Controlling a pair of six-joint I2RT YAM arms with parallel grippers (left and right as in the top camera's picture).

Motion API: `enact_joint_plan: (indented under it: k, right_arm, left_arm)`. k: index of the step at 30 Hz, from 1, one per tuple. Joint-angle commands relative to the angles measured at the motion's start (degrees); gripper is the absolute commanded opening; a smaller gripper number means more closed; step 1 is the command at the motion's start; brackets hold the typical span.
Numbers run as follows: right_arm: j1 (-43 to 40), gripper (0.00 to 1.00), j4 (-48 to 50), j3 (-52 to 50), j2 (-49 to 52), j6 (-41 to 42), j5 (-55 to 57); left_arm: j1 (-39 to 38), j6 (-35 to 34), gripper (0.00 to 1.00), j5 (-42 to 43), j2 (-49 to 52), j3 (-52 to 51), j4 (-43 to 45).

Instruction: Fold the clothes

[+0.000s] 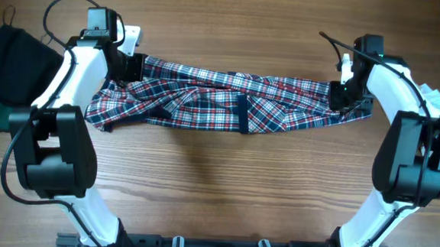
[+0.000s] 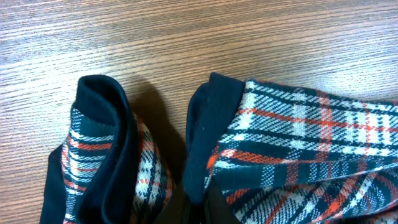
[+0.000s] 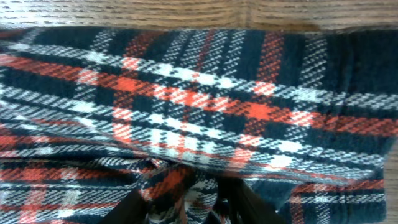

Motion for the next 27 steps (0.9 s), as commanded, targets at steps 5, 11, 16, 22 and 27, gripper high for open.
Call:
enact_joint_plan:
  k: [5,11,16,22,27]
  right_arm:
    - [-0.02,0.38,-0.07,5.09,-10.03,-1.55,-2.73]
    - [6.47,0.17,-0.92,5.09,-10.58,-1.9,-17.0]
    - [24.76,0.04,6.99,4.85,-10.4,-8.17,-28.15]
    - [38.8,0.04,19.71,4.85,-1.75,-5.22,-28.02]
    - [43.76,0.04,29.29,4.85,4.66,-1.01,-29.49]
  left_arm:
    - [1.44,-0.13,0.04,-3.3,-0.83,-0.04,1.27]
    - [1.44,-0.15,0.04,-2.82,-0.83,-0.04,1.9]
    - [1.42,-0.13,0.04,-1.36,-0.83,-0.04,2.54]
    - [1.44,-0.13,0.04,-1.38,-0.85,-0.04,2.82]
    - [1.42,-0.15,0.04,-1.36,-0.85,-0.02,3.87]
